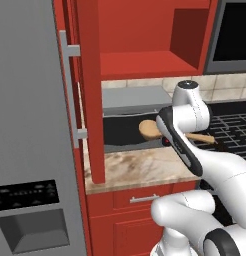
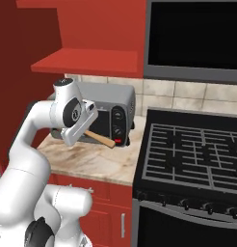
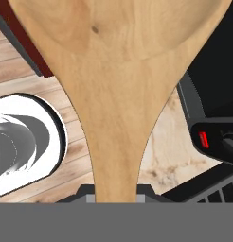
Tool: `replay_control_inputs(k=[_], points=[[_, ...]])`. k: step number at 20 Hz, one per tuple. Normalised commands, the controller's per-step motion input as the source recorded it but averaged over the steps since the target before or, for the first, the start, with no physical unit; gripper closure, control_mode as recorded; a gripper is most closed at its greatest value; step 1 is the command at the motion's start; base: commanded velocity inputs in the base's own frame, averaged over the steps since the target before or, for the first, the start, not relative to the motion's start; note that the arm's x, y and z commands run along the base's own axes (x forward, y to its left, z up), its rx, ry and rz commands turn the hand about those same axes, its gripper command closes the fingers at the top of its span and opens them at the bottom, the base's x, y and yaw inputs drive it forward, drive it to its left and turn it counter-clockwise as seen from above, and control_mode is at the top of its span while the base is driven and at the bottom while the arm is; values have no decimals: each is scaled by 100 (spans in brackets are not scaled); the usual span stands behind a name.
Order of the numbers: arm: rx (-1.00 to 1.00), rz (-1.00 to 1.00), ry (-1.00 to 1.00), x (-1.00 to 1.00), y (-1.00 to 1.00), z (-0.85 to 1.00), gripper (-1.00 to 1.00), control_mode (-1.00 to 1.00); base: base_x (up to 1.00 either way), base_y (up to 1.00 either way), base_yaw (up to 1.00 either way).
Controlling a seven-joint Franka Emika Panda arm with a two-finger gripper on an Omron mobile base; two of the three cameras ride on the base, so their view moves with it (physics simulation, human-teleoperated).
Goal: Organize the utensils by type. Pick up the wooden spoons from the counter and place them in the open cabinet. Then pick up the metallic utensils from the counter and place them in the open drawer.
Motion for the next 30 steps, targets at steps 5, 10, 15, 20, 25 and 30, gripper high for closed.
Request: replay_control_inputs(k=[5,10,15,20,25,30], points=[[0,0,0,0,0,0,100,100,15,4,0],[0,0,0,0,0,0,100,100,1,0,0],[0,0,0,0,0,0,100,100,0,0,0],[0,0,0,0,0,0,100,100,0,0,0],[0,0,0,0,0,0,100,100,0,0,0],[0,0,0,-1,0,0,100,-100,0,0,0]])
